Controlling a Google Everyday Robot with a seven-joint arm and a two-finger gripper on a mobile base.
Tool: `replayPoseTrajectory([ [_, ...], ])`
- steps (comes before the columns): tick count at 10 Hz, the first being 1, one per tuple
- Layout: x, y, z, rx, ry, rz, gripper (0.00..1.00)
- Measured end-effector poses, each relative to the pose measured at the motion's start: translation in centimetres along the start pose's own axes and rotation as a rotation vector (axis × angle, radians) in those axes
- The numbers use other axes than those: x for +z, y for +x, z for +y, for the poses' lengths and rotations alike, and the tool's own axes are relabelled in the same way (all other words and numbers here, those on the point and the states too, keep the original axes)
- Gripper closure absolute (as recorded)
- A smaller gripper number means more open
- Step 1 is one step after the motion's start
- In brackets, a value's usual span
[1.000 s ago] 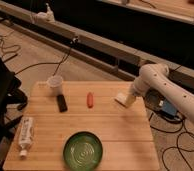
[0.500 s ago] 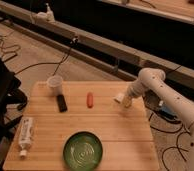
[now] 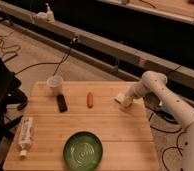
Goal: Place the white sponge in the ceramic bowl
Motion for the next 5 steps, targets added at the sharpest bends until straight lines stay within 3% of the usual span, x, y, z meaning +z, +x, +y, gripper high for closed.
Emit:
replayPoseTrajectory([
  [3,0.34,1.06,0.20,-0.004,-0.006,-0.016,0.35],
  [5,0.37,1.49,0.53,-0.017,-0.007,-0.022,0.44],
])
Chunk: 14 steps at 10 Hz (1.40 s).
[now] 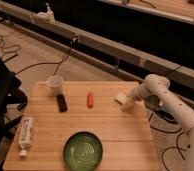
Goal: Place the white sponge in the ceramic bowl
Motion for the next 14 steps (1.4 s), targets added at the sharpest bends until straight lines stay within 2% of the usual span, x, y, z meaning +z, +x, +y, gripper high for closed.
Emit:
replayPoseTrajectory([
  [1,0.0,0.2,0.3,-0.016,-0.001,-0.001,0.56],
  [3,0.1,0.4,0.6,-0.036,-0.001,0.004,0.70],
  [4,0.3,0.7,1.1,-0.049,-0.005,0.008,0.87],
  [5,0.4,0.9,1.2,-0.053,-0.008,0.012,0.92],
  [8,-0.8,-0.4,1.6,-0.092,-0.006,0.003,0.93],
  [11,-4.3,-4.8,2.7,-0.223,0.017,-0.041,0.93],
  [13,-5.9,-6.4,4.5,-0.298,0.005,-0.053,0.93],
  [14,-6.9,-7.2,6.6,-0.351,-0.029,-0.056,0.93],
])
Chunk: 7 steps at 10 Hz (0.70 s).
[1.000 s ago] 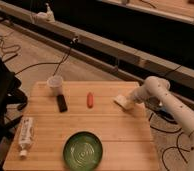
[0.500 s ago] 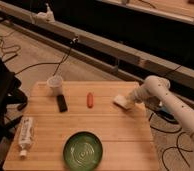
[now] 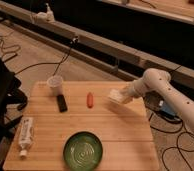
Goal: Place the white sponge in the ceramic bowl
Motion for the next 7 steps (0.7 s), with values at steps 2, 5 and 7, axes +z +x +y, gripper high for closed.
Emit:
replayPoseTrajectory([
  [2,-0.7,-2.2,3.4,-0.067,-0.082,-0.008,0.93],
  [5,-1.5,-3.7,11.1,-0.171,-0.246,0.024,0.93],
  [7,-3.2,-2.8,17.2,-0.159,-0.377,0.036,0.93],
])
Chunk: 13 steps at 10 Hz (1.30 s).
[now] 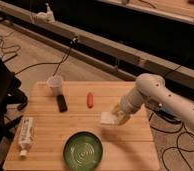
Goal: Place the white sponge in the ceramic bowl
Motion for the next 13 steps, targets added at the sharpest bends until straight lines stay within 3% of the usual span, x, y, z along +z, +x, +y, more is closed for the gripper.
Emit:
replayPoseTrajectory([
  [1,0.0,0.2,1.9,0.011,-0.039,-0.002,0.93],
  [2,0.0,0.1,2.4,0.012,-0.048,-0.005,0.93],
  [8,0.1,0.0,2.3,0.008,-0.047,-0.005,0.93],
  [10,1.4,-2.4,2.1,-0.046,-0.050,-0.037,0.93],
  [13,4.0,-6.4,3.0,-0.133,-0.090,-0.106,0.93],
])
